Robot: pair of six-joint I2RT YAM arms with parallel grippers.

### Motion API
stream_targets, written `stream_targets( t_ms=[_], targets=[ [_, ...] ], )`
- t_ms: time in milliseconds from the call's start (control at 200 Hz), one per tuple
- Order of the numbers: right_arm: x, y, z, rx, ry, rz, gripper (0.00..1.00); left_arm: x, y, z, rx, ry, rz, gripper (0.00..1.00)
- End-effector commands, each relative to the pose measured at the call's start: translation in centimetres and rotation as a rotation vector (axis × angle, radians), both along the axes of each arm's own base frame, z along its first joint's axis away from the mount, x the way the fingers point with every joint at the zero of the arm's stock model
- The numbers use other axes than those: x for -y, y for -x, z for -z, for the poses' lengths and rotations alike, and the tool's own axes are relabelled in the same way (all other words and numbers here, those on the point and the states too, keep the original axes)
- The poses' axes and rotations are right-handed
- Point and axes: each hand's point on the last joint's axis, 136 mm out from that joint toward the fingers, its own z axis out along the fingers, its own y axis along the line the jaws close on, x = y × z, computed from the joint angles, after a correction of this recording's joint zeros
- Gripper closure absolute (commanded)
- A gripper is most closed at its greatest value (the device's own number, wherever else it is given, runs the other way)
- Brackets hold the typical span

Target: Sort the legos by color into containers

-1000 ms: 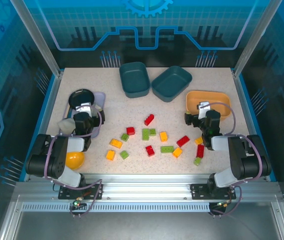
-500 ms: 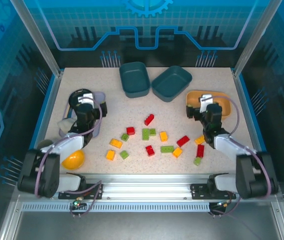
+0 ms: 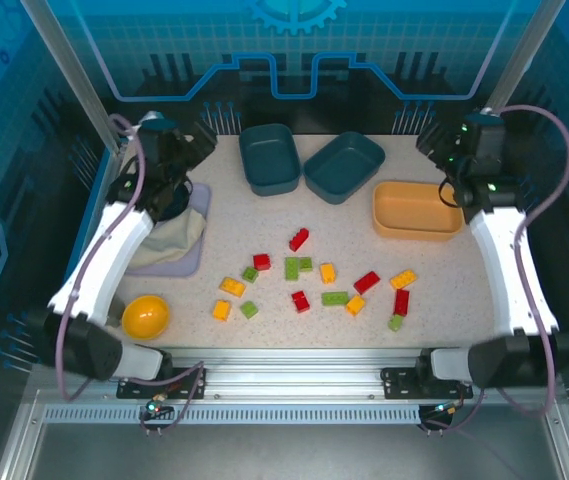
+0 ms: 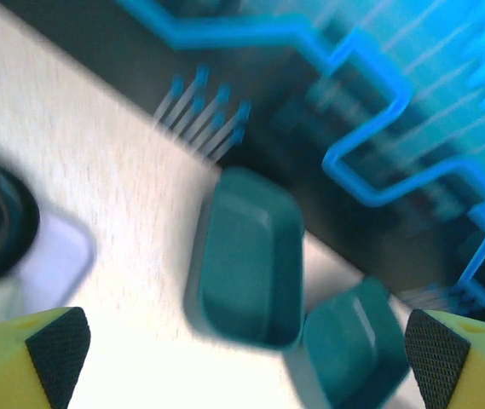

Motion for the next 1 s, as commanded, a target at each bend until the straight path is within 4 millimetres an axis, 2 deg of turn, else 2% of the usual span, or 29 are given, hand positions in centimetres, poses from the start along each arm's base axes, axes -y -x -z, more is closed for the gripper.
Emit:
stream_targets(
  t_ms=[0, 90, 230, 440, 585, 650, 735, 865, 995],
  targets=[
    [-2.3, 1.5, 7.3, -0.329, -0.182, -0.034, 0.19, 3.8, 1.3, 5.8, -0.287, 0.148, 0.123, 0.01],
    [-2.6, -0.2, 9.7, -0.386, -0.257, -0.030, 0.22, 5.1, 0.0, 7.4, -0.337, 0.178, 0.169, 0.04],
    [-1.2, -2.8, 13.7, -0.436, -0.412, 0.073, 0.30, 7.0, -2.2, 9.8, -0.395, 0.223, 0.229, 0.11],
    [0.7, -8.0, 16.7, -0.451, -0.511, 0.196, 0.35, 9.2, -5.8, 11.7, -0.407, 0.229, 0.282, 0.17],
    [1.7, -10.5, 19.3, -0.522, -0.523, 0.272, 0.41, 10.6, -8.0, 12.9, -0.413, 0.239, 0.308, 0.22],
    [1.9, -10.9, 20.6, -0.561, -0.529, 0.308, 0.47, 10.9, -8.7, 13.4, -0.418, 0.247, 0.313, 0.25],
    [2.3, -10.5, 21.9, -0.622, -0.545, 0.366, 0.53, 11.2, -9.5, 13.7, -0.418, 0.254, 0.312, 0.26],
    [2.8, -9.3, 22.5, -0.644, -0.548, 0.444, 0.50, 11.5, -10.1, 13.7, -0.409, 0.257, 0.314, 0.26],
    [3.2, -9.5, 22.7, -0.618, -0.546, 0.459, 0.45, 12.0, -10.3, 13.7, -0.405, 0.256, 0.323, 0.26]
  ],
)
